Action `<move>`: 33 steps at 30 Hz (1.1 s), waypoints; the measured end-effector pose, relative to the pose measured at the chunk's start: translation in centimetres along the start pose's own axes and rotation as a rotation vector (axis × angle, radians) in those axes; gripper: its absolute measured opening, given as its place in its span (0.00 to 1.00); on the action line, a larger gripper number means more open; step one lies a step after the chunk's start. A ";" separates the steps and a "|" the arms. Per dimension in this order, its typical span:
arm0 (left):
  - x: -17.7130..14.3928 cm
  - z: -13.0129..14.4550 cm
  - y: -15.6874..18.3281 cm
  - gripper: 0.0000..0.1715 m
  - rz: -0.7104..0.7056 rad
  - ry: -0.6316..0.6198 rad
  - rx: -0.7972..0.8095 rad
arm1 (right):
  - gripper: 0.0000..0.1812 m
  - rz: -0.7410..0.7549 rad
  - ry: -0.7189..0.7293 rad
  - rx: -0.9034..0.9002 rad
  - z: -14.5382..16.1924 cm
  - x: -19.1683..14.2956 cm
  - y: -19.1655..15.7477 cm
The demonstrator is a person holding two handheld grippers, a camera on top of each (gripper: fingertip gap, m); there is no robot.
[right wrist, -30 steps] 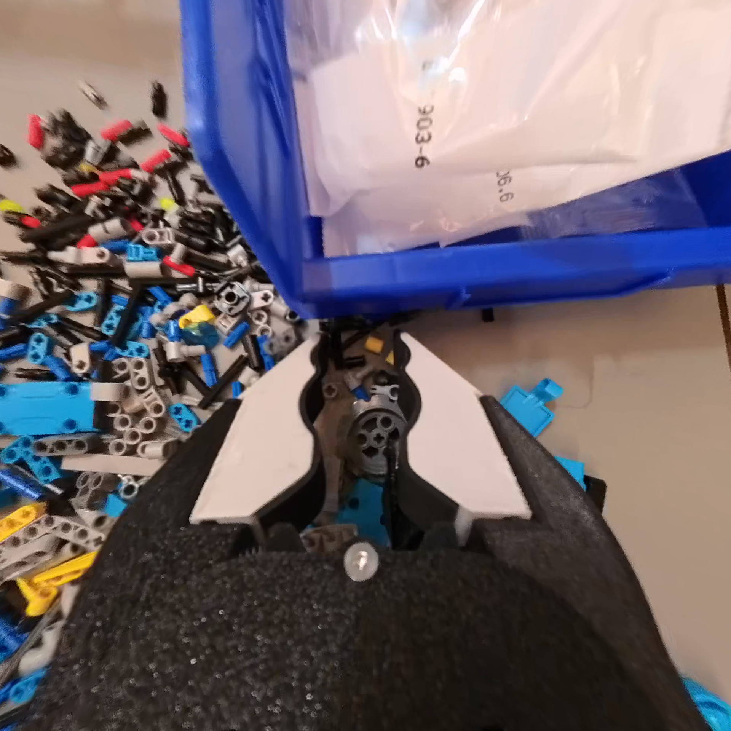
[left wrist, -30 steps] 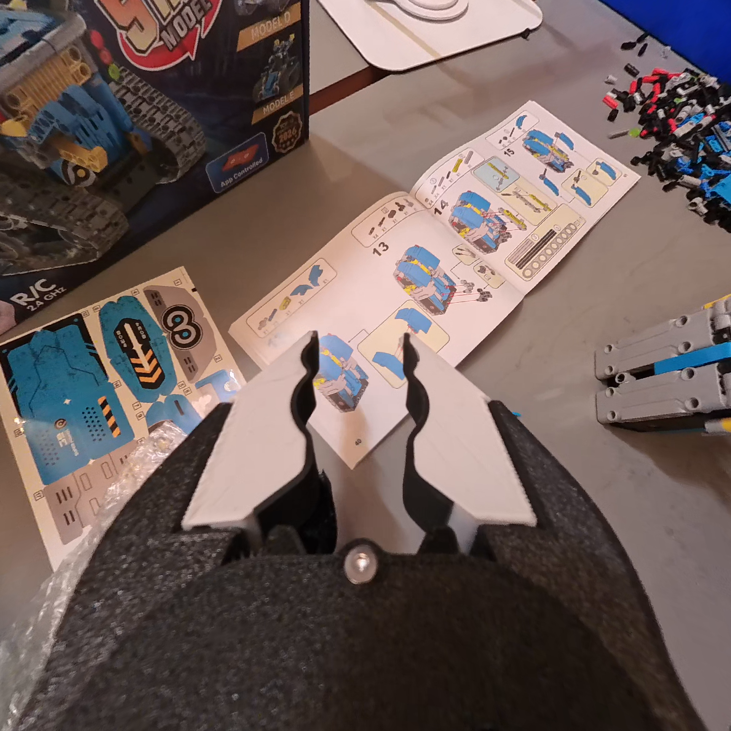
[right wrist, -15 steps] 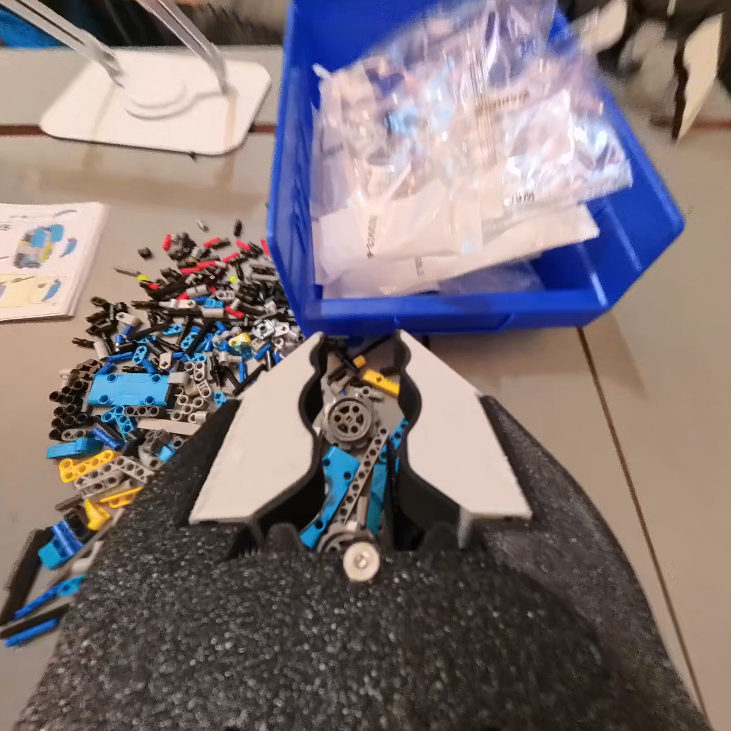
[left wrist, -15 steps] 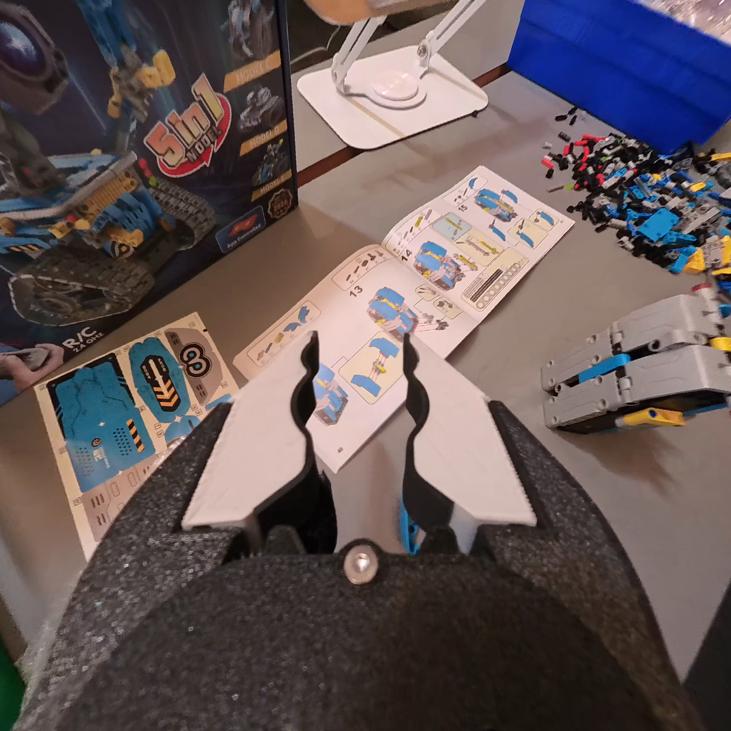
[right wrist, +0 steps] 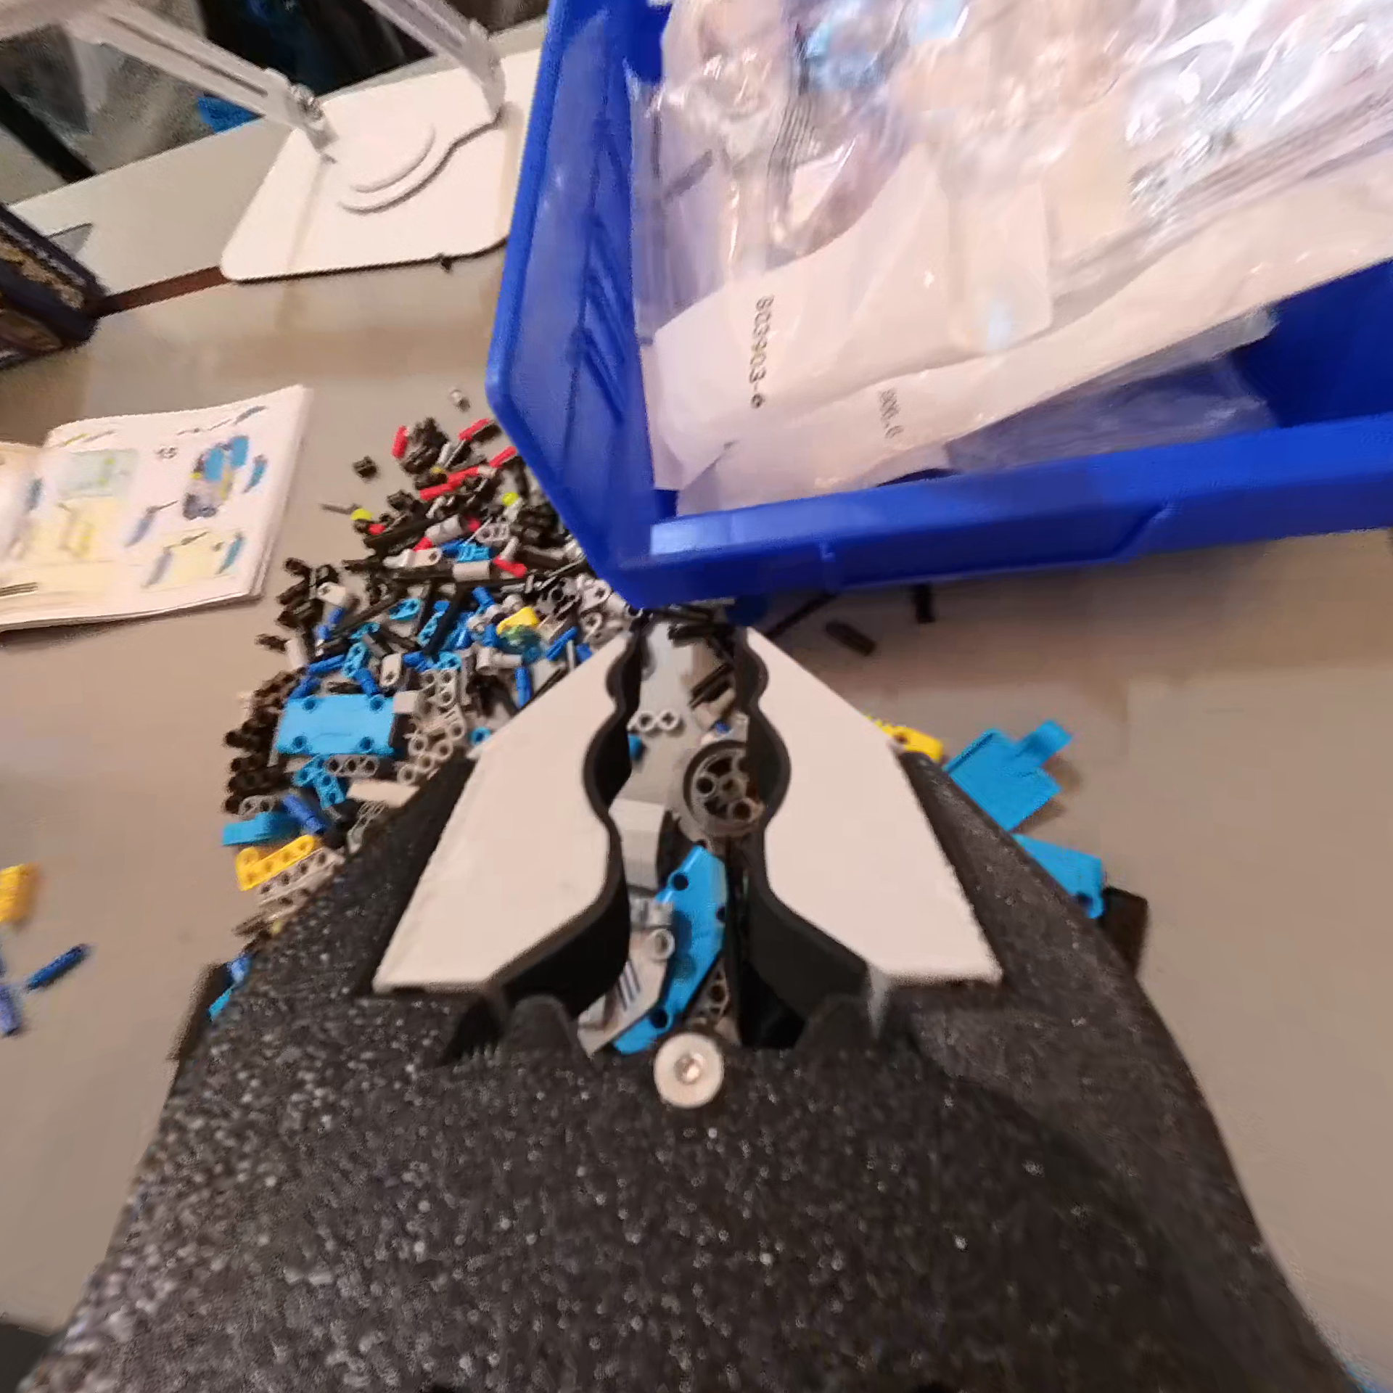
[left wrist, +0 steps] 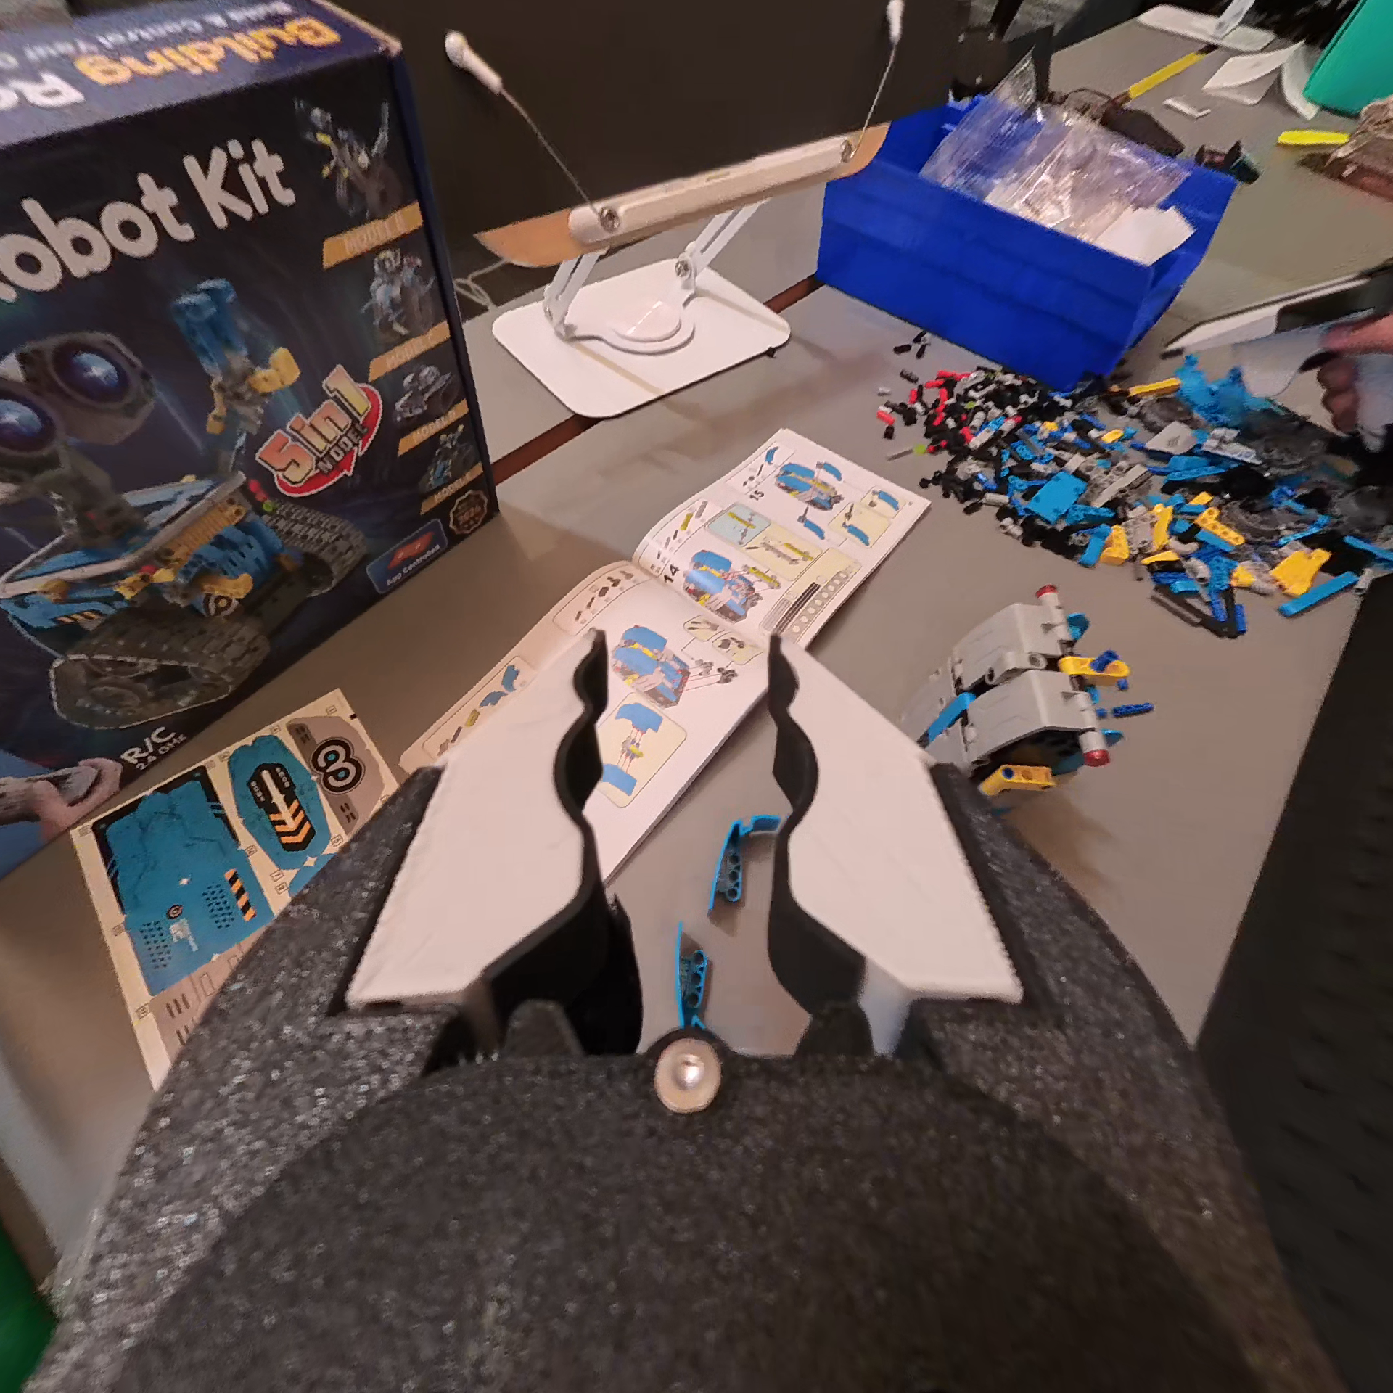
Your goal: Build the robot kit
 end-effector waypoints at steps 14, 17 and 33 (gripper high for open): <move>-3.3 1.4 -1.1 0.26 0.056 0.080 -0.124 | 0.14 0.125 -0.169 -0.001 2.3 1.4 2.2; -2.7 1.8 -2.0 0.26 0.048 0.070 -0.151 | 0.15 0.173 -0.178 0.014 2.5 1.1 2.2; 1.1 4.8 -5.6 0.26 -0.141 0.003 -0.098 | 0.16 0.288 -0.240 0.185 2.4 1.4 1.4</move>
Point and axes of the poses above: each gripper's, where its closed fingertips meet, x out along the fingers, z out of its underside, y = z × x across the jaws, the point moved 4 cm from there along -x, back along the fingers, and after that the axes turned 13 degrees about -y, right-handed, at the moved point
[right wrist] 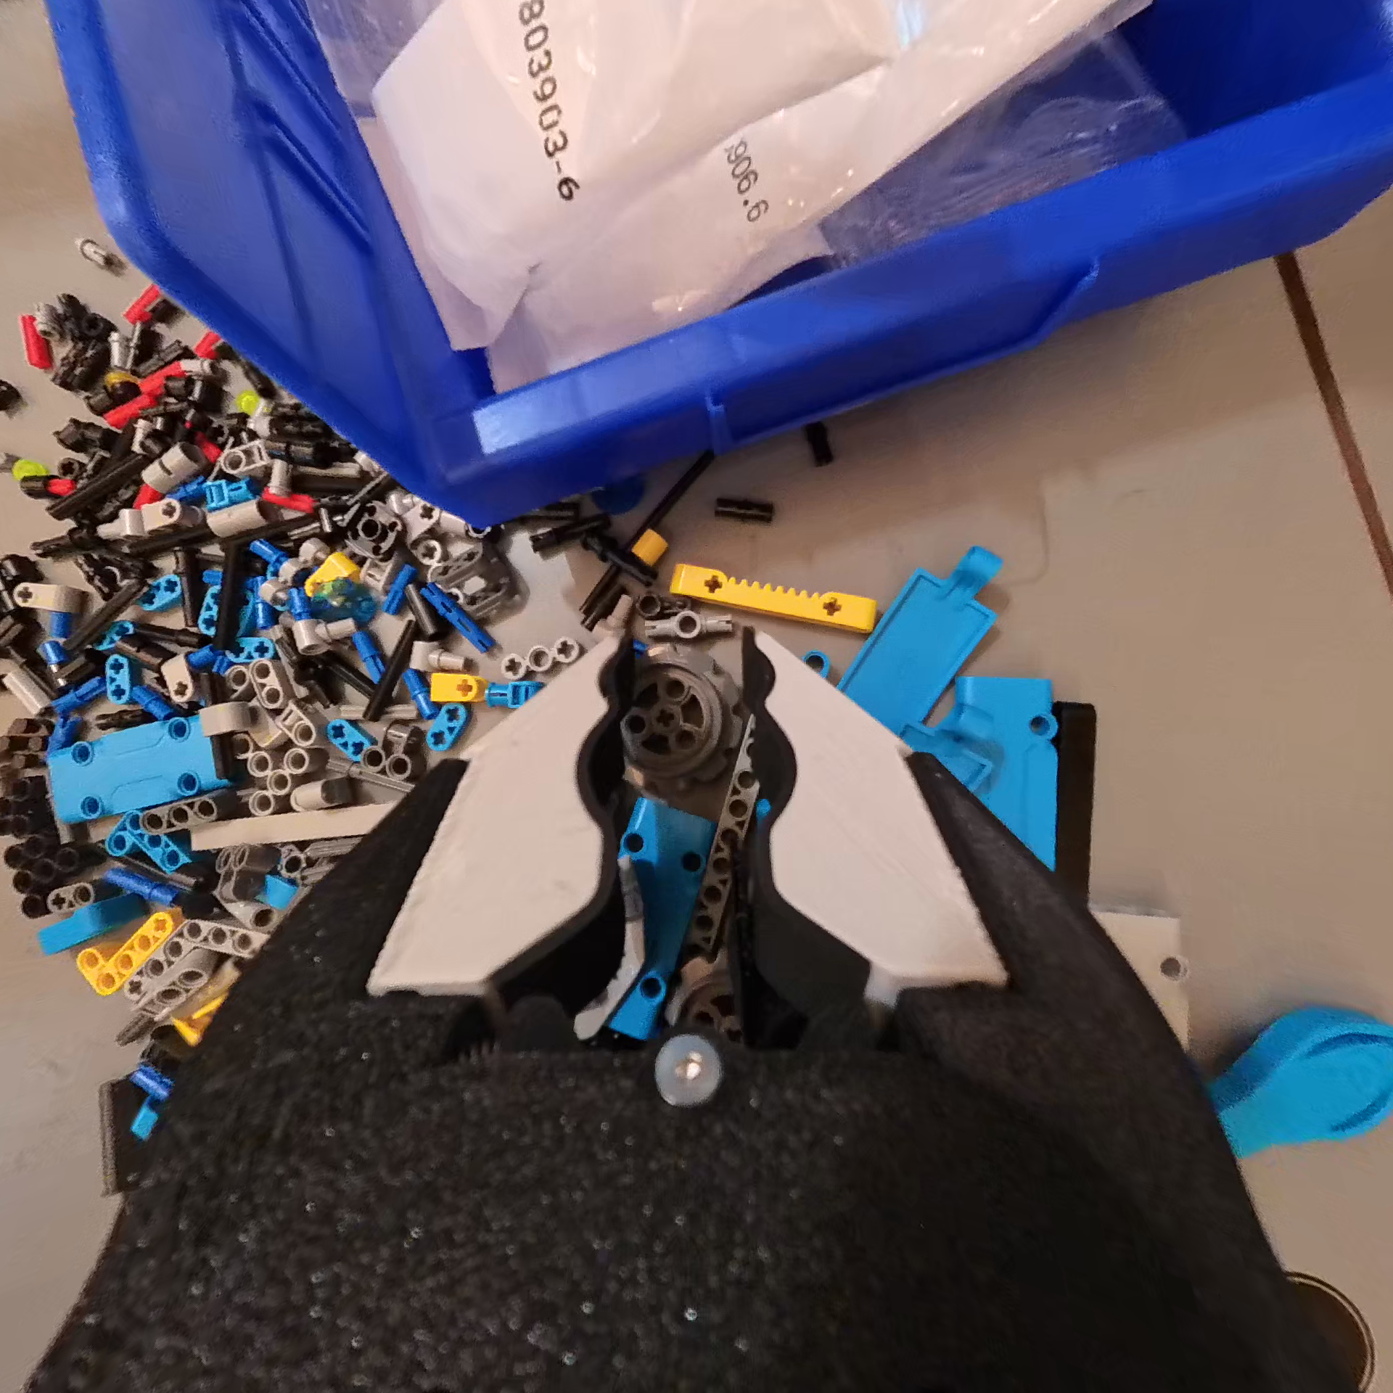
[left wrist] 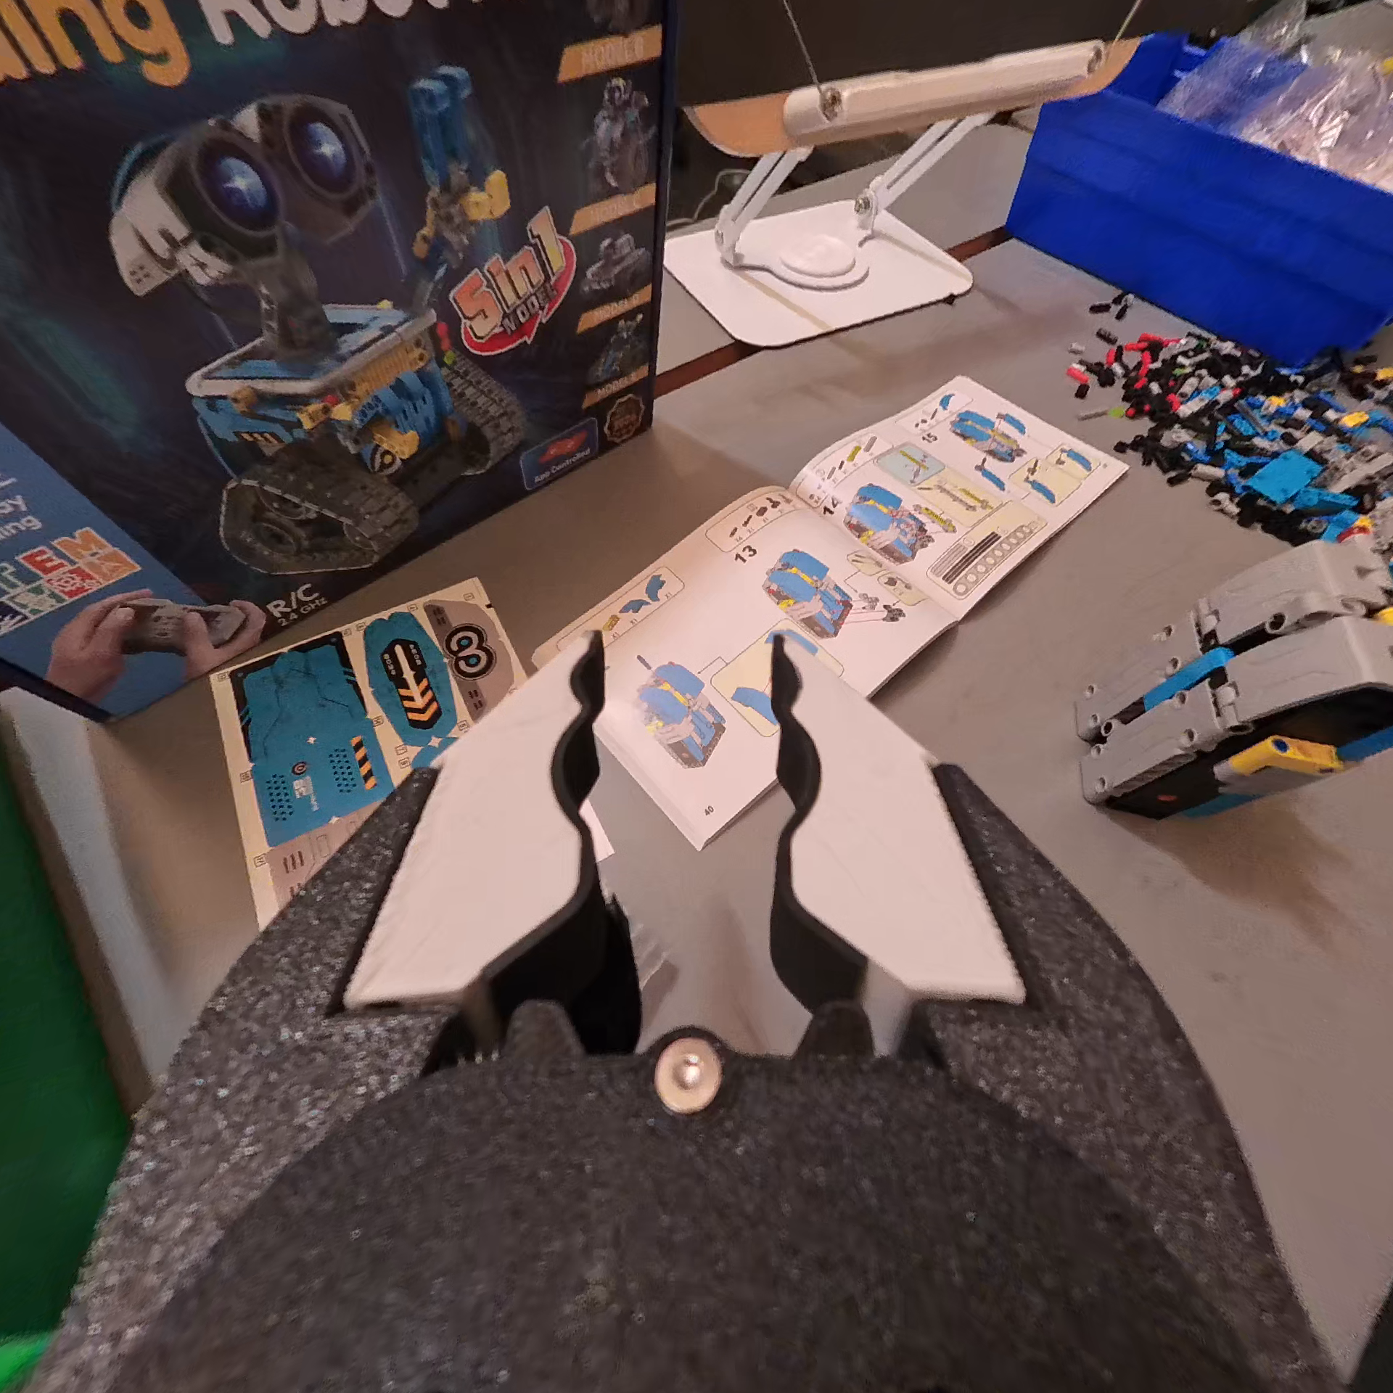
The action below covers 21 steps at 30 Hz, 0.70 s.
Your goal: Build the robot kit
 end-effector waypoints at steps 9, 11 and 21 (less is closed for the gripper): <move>0.5 0.4 0.8 0.26 -0.006 -0.012 0.039 | 0.13 0.013 -0.010 -0.019 -0.2 0.9 0.1; 0.6 0.4 0.8 0.26 -0.004 -0.016 0.037 | 0.13 0.000 -0.015 -0.017 -0.2 1.0 0.1; 1.3 0.8 0.4 0.26 -0.008 -0.019 0.029 | 0.13 -0.258 0.088 -0.079 -0.8 -3.3 -2.3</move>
Point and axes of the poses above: each gripper's, where its closed fingertips meet, x out along the fingers, z out of its underside, y = z × x across the jaws, the point moved 4 cm from there along -x, back along the fingers, and after that the axes turned 13 degrees about -y, right-handed, at the moved point
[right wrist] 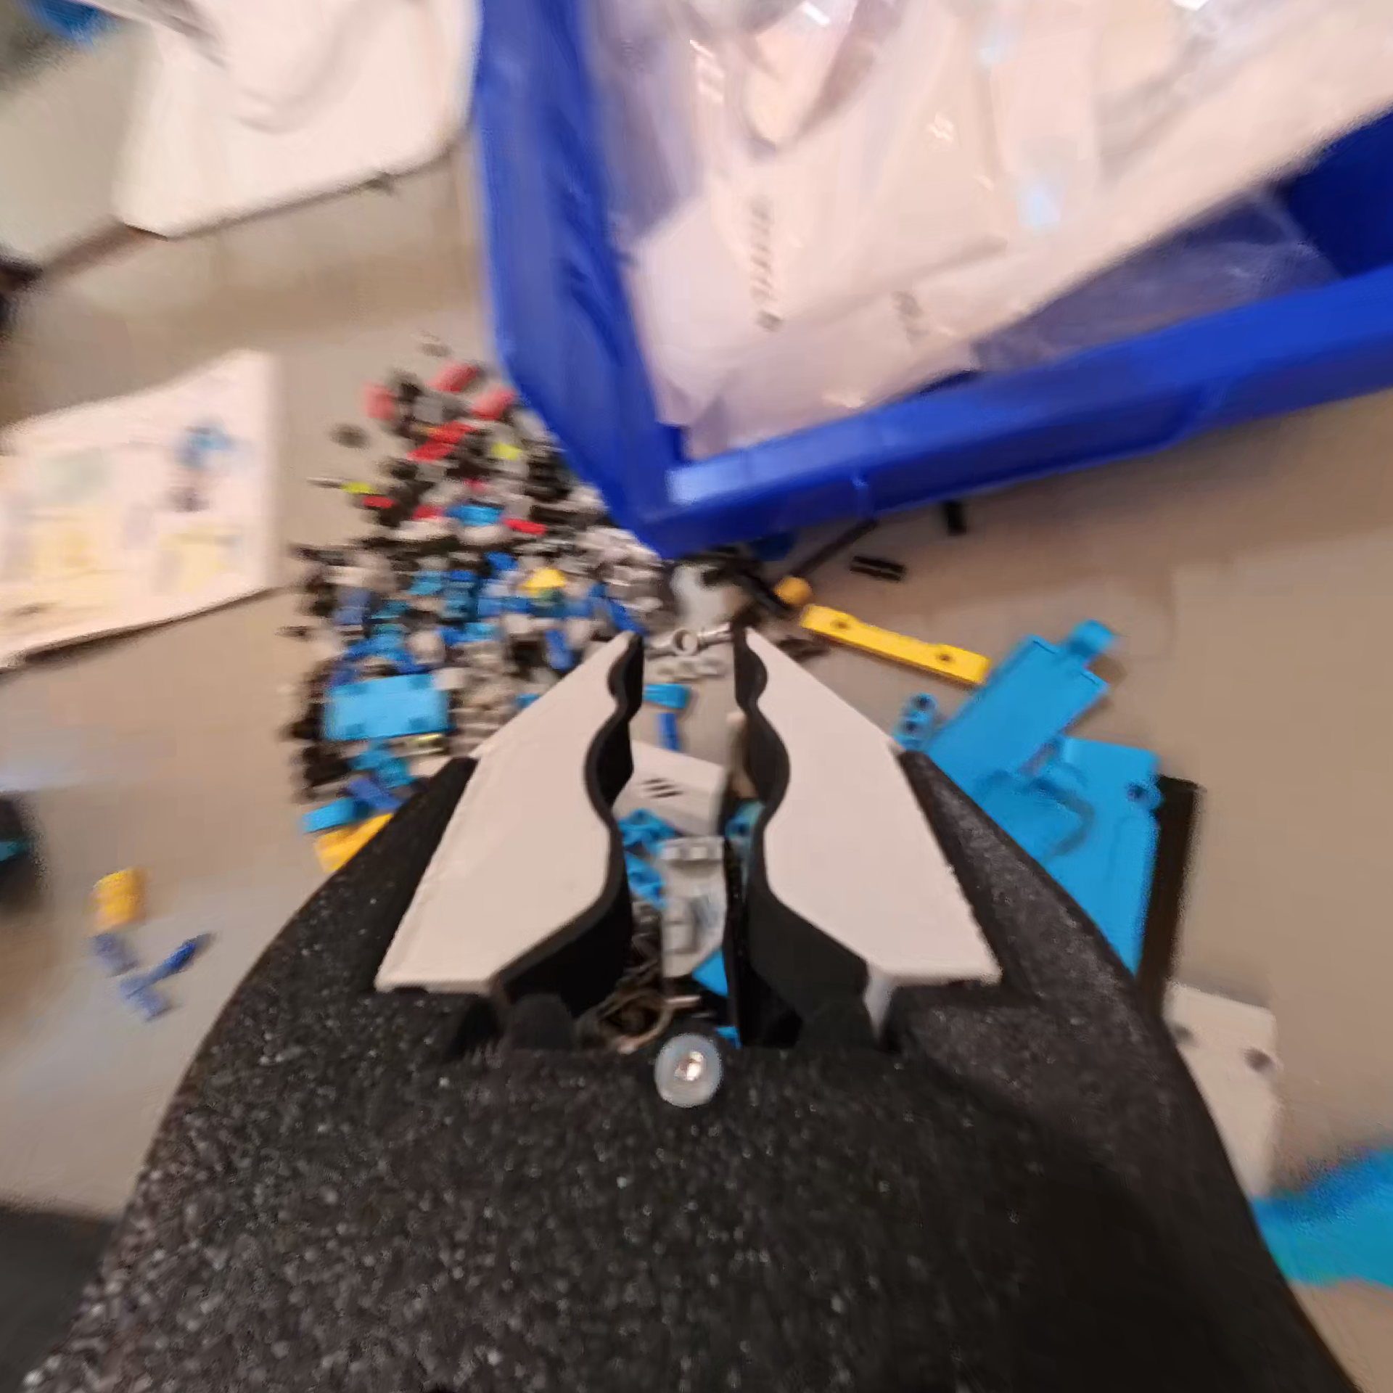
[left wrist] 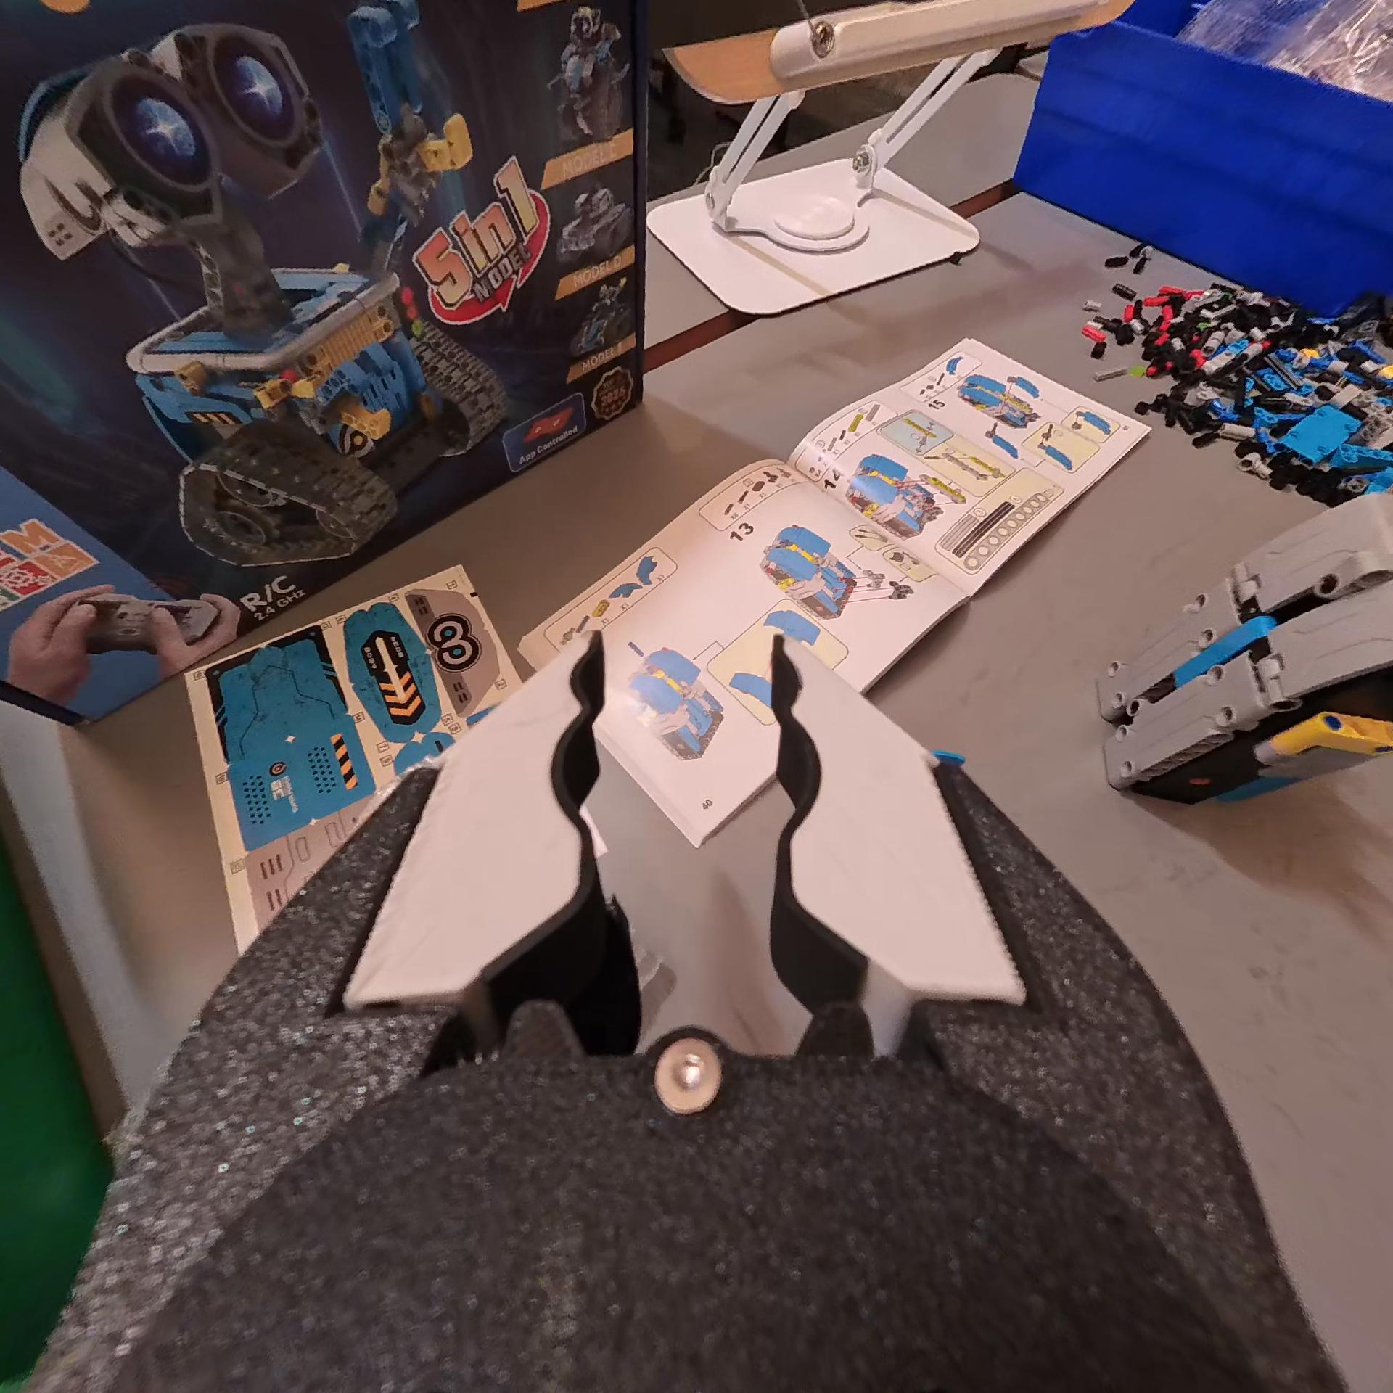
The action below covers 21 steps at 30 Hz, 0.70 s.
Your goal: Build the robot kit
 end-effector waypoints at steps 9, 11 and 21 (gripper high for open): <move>1.3 0.3 -1.3 0.26 -0.036 0.090 0.015 | 0.13 -1.279 0.182 -0.531 3.2 -12.2 -17.5; 1.5 0.5 -1.2 0.29 -0.016 0.091 0.025 | 0.13 -1.349 0.162 -0.570 3.7 -12.6 -19.2; 1.5 2.8 0.0 0.38 0.090 0.151 0.043 | 0.13 -0.868 0.029 -0.558 7.1 -3.2 -25.9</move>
Point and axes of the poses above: each gripper's, where its closed fingertips meet, x out along the fingers, z out of its underside, y = z × x across the jaws, the point moved 4 cm from there along -x, back along the fingers, and after that the axes turned 13 degrees about -y, right-handed, at the moved point
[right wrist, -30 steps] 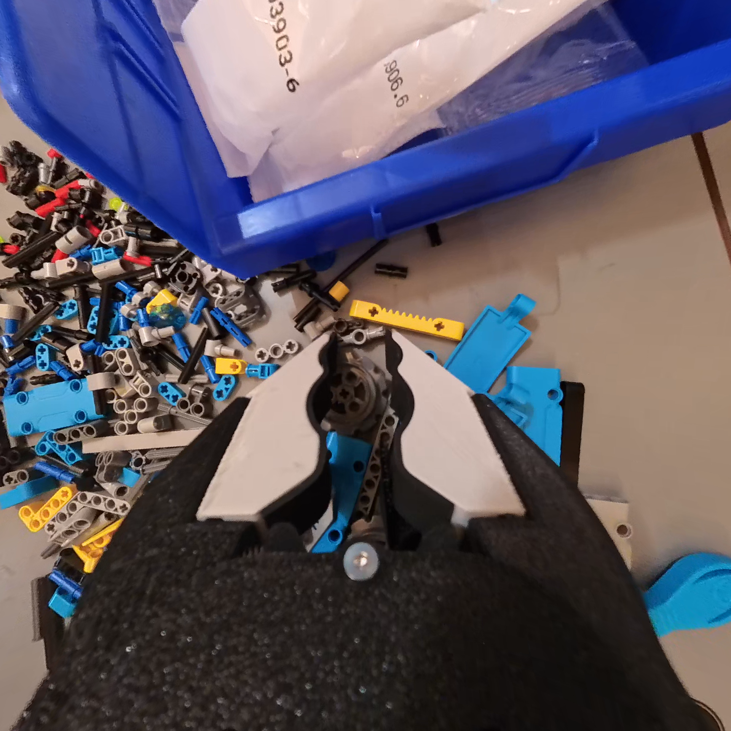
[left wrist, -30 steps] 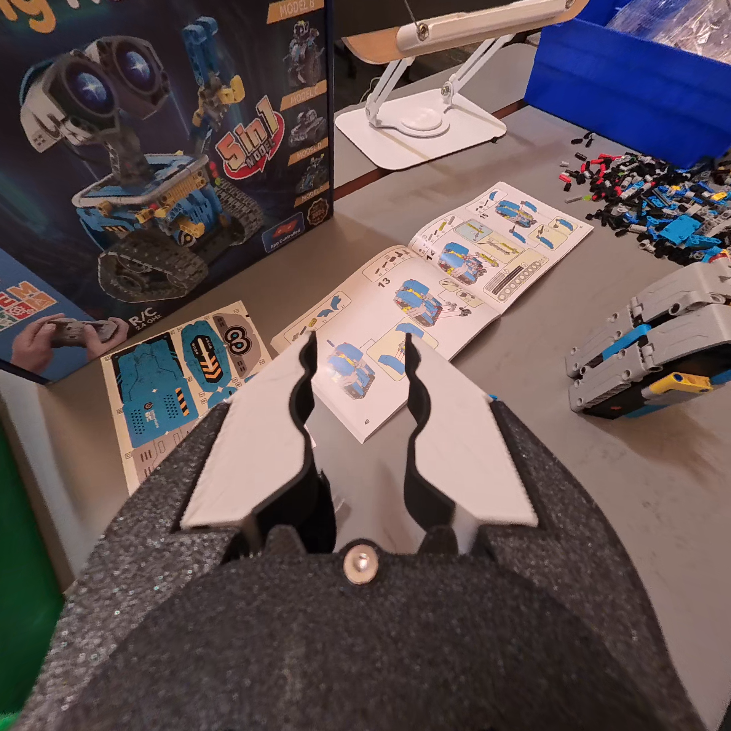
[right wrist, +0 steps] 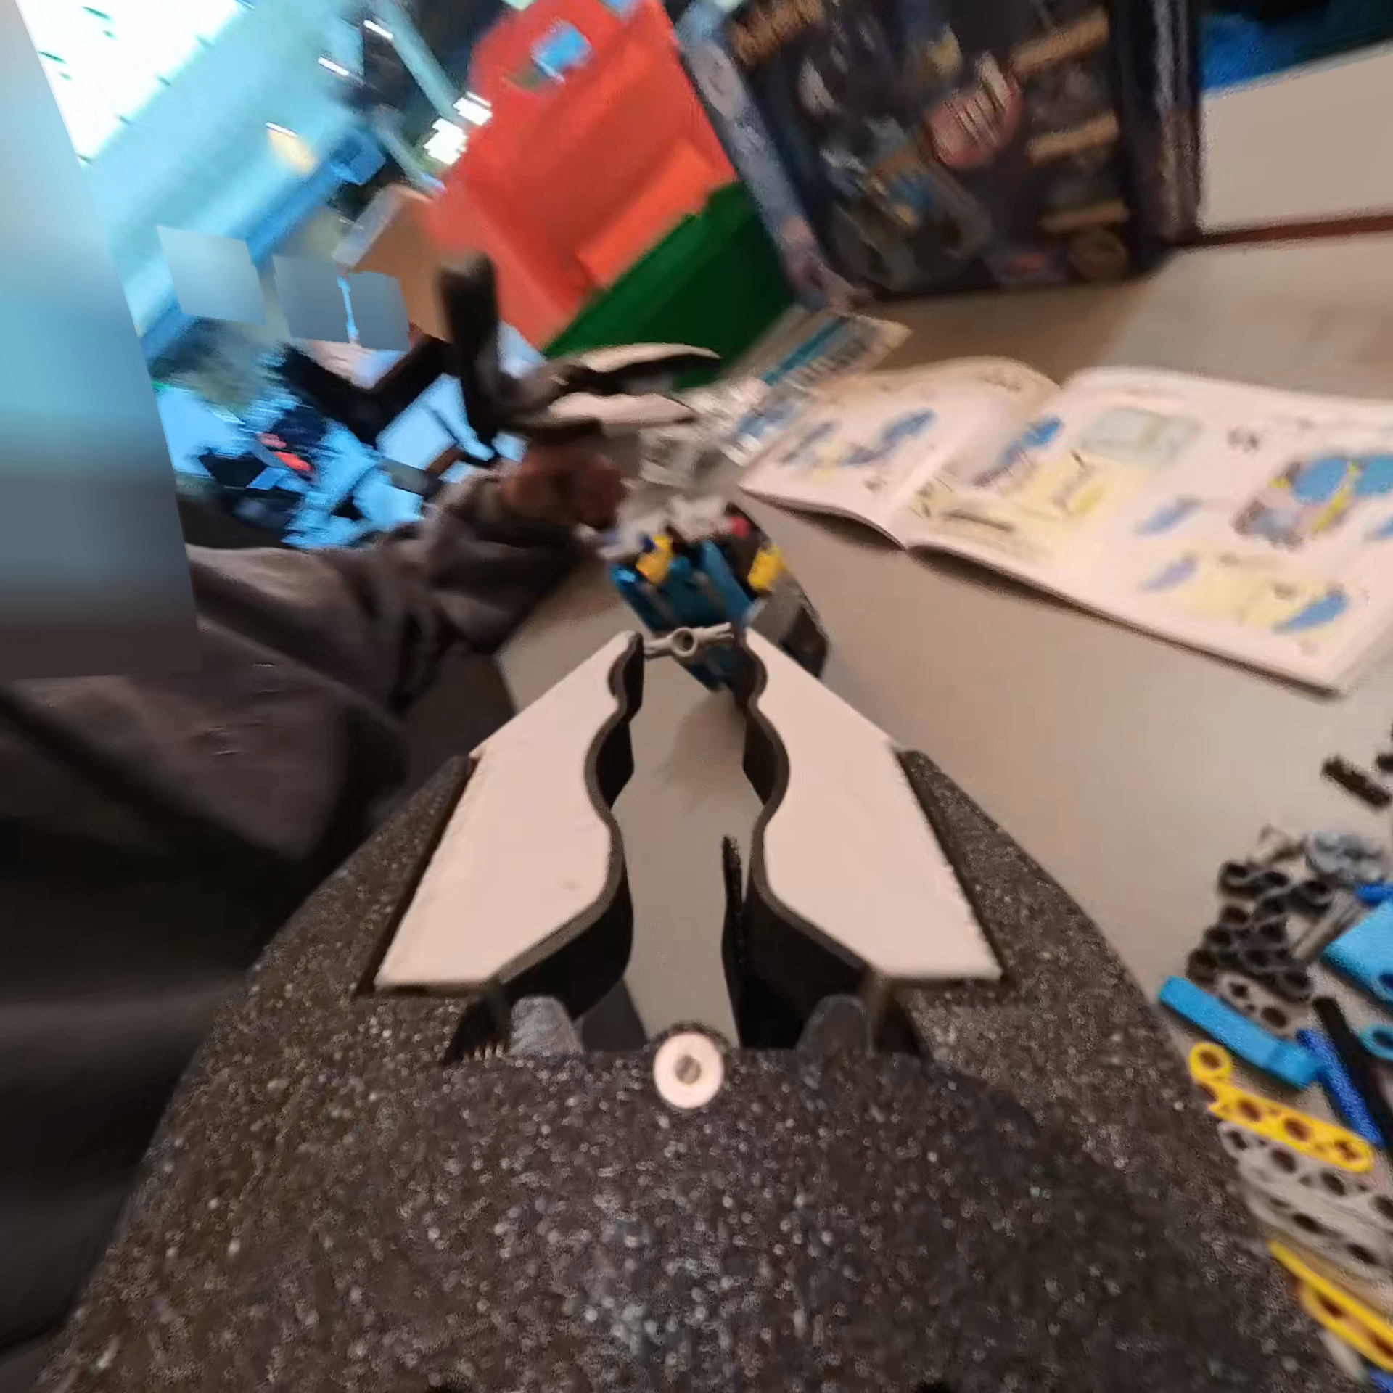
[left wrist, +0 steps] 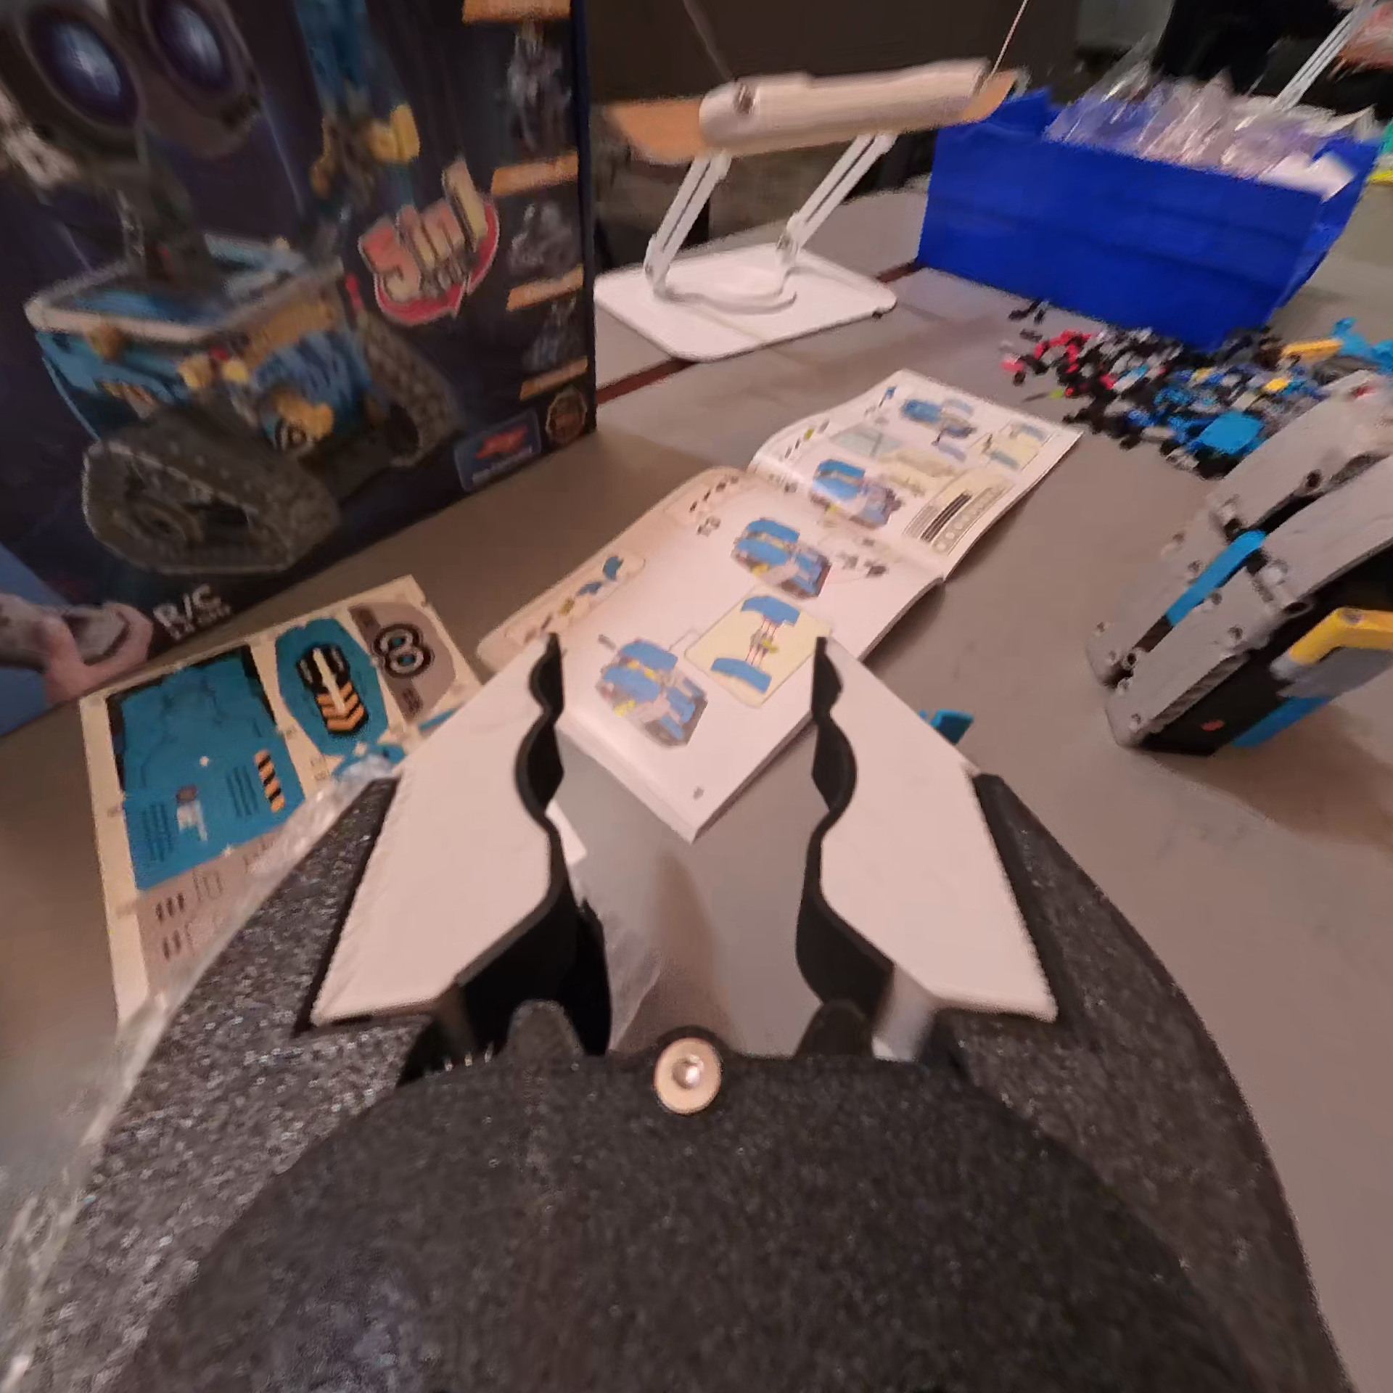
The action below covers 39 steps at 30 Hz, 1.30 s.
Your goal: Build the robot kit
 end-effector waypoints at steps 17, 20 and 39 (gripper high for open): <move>1.5 2.5 0.5 0.33 -0.015 -0.136 0.081 | 0.13 0.383 -0.385 -0.195 8.3 11.7 -2.3; 1.4 2.4 0.5 0.33 0.001 -0.126 0.081 | 0.13 0.395 -0.386 -0.188 8.3 11.7 -2.1; 1.8 2.4 -0.3 0.33 -0.030 -0.144 0.057 | 0.13 0.492 -0.442 -0.112 8.6 11.7 0.2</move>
Point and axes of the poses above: each gripper's, where its closed fingertips meet, x out along the fingers, z out of its underside, y = z × x across the jaws, the point moved 4 cm from there along -x, back along the fingers, and after that the axes turned 13 degrees about -y, right-handed, at the moved point
